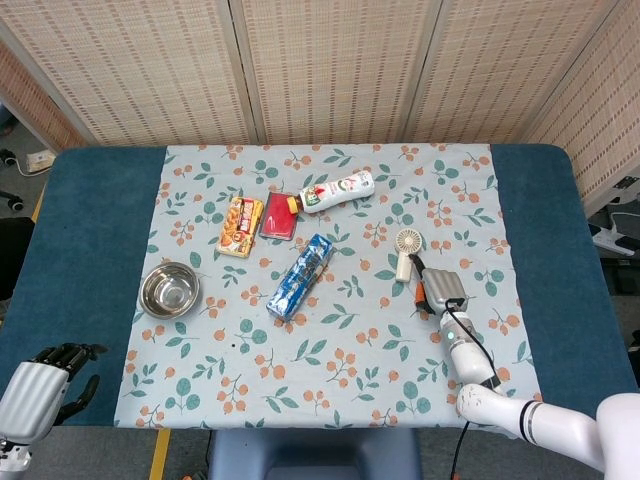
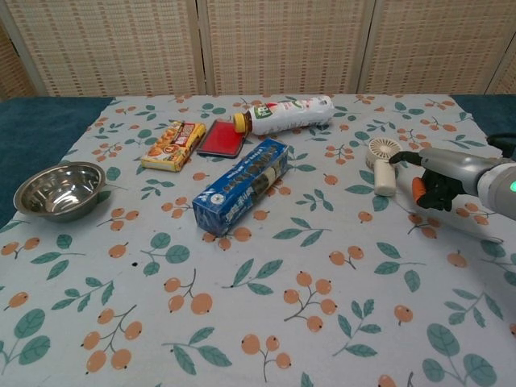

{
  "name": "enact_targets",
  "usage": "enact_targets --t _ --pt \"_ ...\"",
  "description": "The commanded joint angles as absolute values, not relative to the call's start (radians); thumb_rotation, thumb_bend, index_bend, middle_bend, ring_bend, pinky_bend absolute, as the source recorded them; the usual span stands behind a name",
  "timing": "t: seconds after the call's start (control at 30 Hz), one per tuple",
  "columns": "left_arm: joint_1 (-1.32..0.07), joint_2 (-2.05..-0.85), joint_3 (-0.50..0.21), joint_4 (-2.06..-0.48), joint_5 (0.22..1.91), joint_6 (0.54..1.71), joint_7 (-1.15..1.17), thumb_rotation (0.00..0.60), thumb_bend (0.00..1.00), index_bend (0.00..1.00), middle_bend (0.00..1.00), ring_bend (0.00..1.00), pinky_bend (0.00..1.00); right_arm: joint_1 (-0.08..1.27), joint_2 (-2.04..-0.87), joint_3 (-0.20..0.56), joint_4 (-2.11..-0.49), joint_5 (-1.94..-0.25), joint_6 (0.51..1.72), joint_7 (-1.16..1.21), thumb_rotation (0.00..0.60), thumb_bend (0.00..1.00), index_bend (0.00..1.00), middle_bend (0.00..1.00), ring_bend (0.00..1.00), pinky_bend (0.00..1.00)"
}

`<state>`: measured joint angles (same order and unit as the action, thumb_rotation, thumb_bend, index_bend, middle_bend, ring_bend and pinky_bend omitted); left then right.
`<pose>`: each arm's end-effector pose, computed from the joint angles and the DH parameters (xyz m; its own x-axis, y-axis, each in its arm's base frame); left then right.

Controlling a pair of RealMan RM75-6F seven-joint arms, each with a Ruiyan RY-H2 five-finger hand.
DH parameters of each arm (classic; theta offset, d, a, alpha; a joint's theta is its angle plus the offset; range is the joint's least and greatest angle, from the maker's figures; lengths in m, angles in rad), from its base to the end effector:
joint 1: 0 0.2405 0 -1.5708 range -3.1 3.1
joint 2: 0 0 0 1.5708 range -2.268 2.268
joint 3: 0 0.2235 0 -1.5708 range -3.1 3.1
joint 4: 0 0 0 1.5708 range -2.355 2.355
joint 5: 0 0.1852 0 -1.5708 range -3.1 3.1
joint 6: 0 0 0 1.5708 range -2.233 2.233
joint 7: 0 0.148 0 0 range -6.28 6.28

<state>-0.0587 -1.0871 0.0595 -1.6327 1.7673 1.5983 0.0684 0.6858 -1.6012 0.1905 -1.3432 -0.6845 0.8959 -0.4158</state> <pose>-0.2412 0.1486 0.1600 0.4652 -0.0081 0.8852 0.8576 -0.2438 -0.4529 -0.2079 -0.3241 -0.0027 0.2942 -0.4342 0.8514 -0.9361 0.0486 0.3482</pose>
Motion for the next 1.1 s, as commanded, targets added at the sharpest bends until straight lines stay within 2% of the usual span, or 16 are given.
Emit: enact_targets --t 0.03,1.1 --pt "-0.059 -1.087 0.059 -1.633 1.767 1.598 0.068 0.6 0.43 0.34 0.43 0.38 0.5 0.686 -1.601 0.19 -1.343 -0.684 0.896 -0.416 0.6 0.86 0.02 0.82 0.66 0.59" --pt "-0.059 -1.084 0.057 -1.635 1.764 1.599 0.065 0.6 0.43 0.34 0.43 0.38 0.5 0.69 -1.617 0.187 -1.328 -0.698 0.902 -0.409 0.6 0.86 0.02 0.82 0.66 0.59"
